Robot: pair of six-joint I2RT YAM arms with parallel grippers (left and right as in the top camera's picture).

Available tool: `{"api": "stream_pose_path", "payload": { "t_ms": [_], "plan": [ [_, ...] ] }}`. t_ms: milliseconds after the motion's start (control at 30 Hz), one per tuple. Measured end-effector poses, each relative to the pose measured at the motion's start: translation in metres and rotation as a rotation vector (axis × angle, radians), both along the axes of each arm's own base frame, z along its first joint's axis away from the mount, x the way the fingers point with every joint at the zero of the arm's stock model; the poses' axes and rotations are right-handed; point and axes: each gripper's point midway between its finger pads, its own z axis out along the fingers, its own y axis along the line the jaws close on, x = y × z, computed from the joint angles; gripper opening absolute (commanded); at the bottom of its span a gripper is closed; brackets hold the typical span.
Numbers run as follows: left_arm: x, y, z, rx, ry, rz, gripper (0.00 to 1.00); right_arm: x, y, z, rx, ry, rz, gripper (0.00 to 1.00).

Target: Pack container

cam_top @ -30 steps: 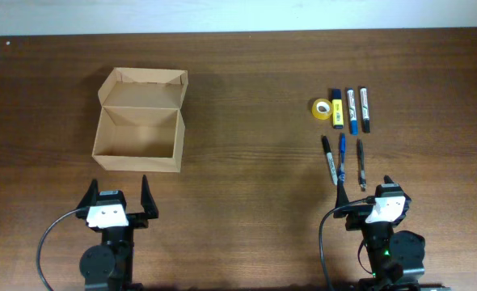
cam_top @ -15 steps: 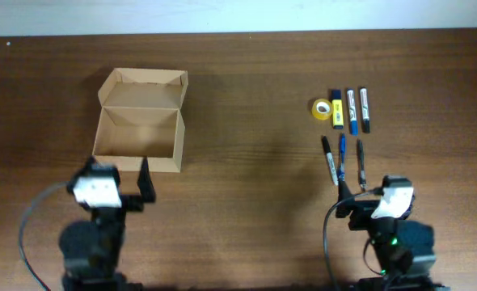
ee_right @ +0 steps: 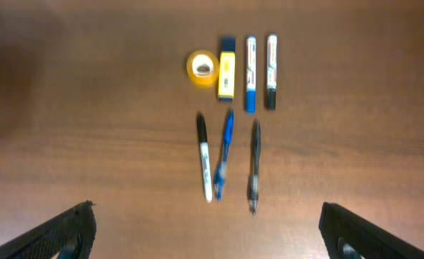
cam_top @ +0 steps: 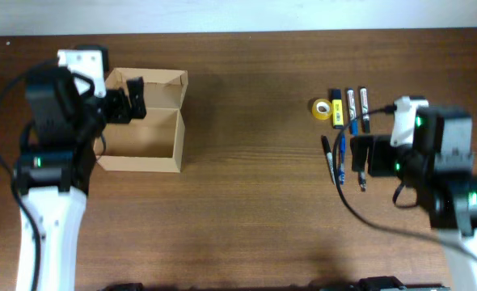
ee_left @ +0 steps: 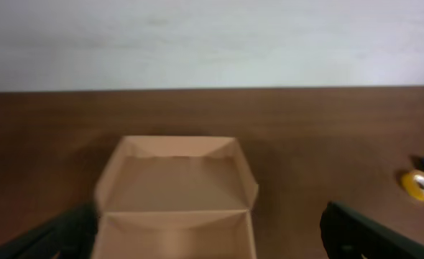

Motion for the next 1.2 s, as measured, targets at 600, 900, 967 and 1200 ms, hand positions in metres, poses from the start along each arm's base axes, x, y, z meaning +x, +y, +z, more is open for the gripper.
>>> {"api": "stream_pose_path", "payload": {
  "t_ms": [600,900,967,1200],
  "plan": [
    [-0.013,-0.042,-0.047,-0.166,0.221,-0.198,1.0,0.016,0.005,-0.058,0.024,0.271,-0.011,0.99],
    [-0.028,-0.052,-0.056,-0.195,0.293,-0.231,1.0,0.009,0.007,-0.061,0.036,0.306,-0.013,0.99],
    [-0.028,-0.053,-0.057,-0.196,0.297,-0.231,1.0,0.008,0.004,-0.061,0.041,0.307,-0.037,0.99],
    [-0.043,-0.053,-0.075,-0.146,0.394,-0.196,1.0,0.007,-0.056,-0.061,0.056,0.3,-0.25,0.99]
  ]
}}
